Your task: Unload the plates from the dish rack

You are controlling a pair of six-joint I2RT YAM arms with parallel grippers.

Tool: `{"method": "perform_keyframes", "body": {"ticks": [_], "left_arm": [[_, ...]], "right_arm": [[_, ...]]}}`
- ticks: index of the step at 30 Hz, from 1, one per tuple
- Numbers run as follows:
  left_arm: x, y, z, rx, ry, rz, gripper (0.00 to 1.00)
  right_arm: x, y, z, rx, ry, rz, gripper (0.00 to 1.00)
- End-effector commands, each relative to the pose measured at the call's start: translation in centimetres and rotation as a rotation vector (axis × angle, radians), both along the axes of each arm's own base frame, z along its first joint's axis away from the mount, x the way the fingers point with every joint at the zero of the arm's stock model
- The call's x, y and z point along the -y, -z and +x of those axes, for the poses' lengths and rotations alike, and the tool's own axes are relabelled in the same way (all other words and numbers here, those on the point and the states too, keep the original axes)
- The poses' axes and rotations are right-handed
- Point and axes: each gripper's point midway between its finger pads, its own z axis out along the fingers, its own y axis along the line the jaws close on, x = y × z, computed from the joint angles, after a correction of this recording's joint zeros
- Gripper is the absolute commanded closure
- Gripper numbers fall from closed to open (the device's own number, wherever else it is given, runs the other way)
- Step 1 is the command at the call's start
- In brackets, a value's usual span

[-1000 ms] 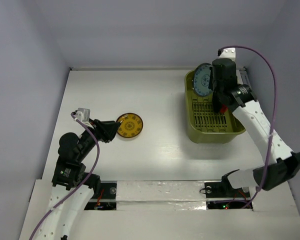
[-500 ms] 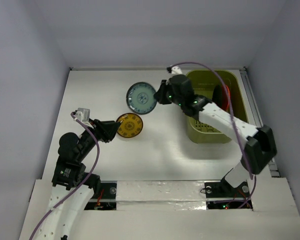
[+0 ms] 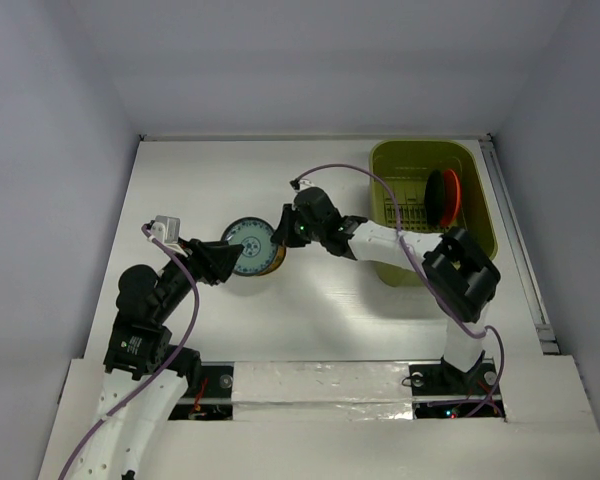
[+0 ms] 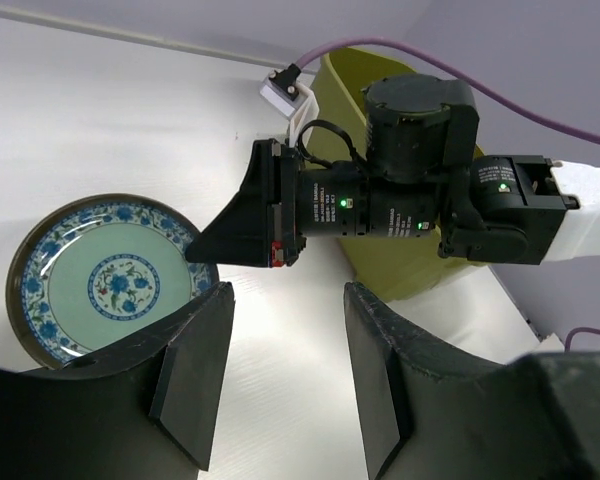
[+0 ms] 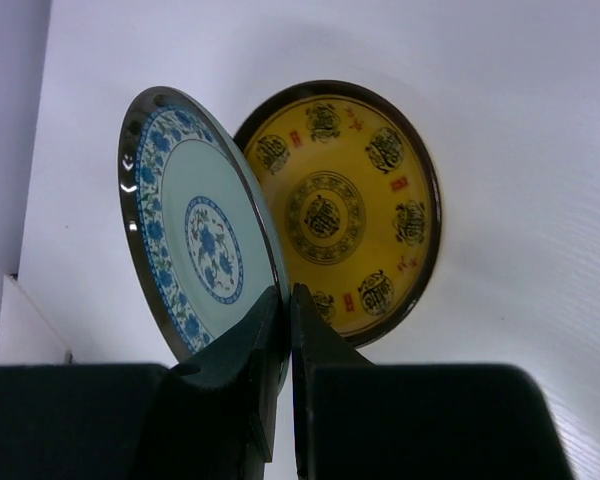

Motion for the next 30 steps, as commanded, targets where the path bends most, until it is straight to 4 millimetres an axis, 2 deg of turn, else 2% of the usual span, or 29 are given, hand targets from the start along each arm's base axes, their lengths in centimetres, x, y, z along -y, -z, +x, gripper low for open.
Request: {"method": "perform_keyframes", "body": {"ticks": [1,8,10,11,13,14,18,19,20,21,22,25,26,27,28,29,30], "left_arm": [[0.1,-1.6,0.1,0.054,0.005,-0.016,0.55],[0.1,-1.6,0.1,0.054,0.003,-0.017,0.55],[0.0,-1.6,0.1,0.054,0.002,-0.016,0.55],[0.1,-1.5,0.1,0.054,0.003,-0.016,0.55],[0.0,-1.5,0.1,0.051,0.002,-0.017,0.55],[0.1,-1.6,0.1,0.053,0.003,-0.017,0.54],[0.0,-1.5,0.1,0.052,0.002,-0.015,0.54],[0.1,-1.5,0.1,0.054,0.003,-0.016,0.54],[0.0,-1.6,0.1,0.053,0.002,-0.017,0.54],[0.0,-1.6,0.1,0.055,0.002,-0.016,0.54],[0.0,-1.5,0.1,0.053,0.002,-0.017,0.54],[0.1,-1.6,0.0,0.056,0.003,-0.018,0.54],[0.1,-1.6,0.0,0.054,0.005,-0.017,0.54],[0.1,-1.6,0.0,0.055,0.005,-0.016,0.54],[0.1,-1.6,0.0,0.057,0.008,-0.016,0.54],[0.2,-1.5,0.0,0.053,0.009,-0.017,0.54],[0.1,-1.6,0.0,0.057,0.008,-0.018,0.54]], "right_arm": [[-0.8,-2.1,0.8,0.043,0.031,0.090,0.95],[0.1,0.2,1.2,0.028,0.076,0.034,0.83],[0.3,0.4,1.4,0.029,0.092,0.021,0.78],[0.6,0.3,1.7,0.039,0.108,0.012,0.71],[0.8,-0.3,1.8,0.053,0.111,0.010,0.62],[0.9,-0.6,1.8,0.060,0.113,0.011,0.53],[2.1,-3.1,1.6,0.115,0.115,-0.010,0.40],[2.6,-4.9,1.5,0.144,0.123,-0.002,0.40],[3.3,-5.7,1.8,0.168,0.150,-0.015,0.39],[4.2,-5.8,1.6,0.177,0.157,-0.056,0.40],[5.7,-7.9,1.9,0.225,0.209,-0.063,0.42],[9.9,-9.6,2.2,0.305,0.326,-0.172,0.56],[12.5,-11.8,2.6,0.364,0.429,-0.206,0.65],[14.4,-12.0,2.3,0.376,0.470,-0.270,0.83],[16.8,-12.4,2.6,0.404,0.522,-0.343,0.92],[20.4,-13.3,3.3,0.430,0.644,-0.414,0.97],[22.9,-13.7,2.9,0.425,0.686,-0.472,1.00]]}}
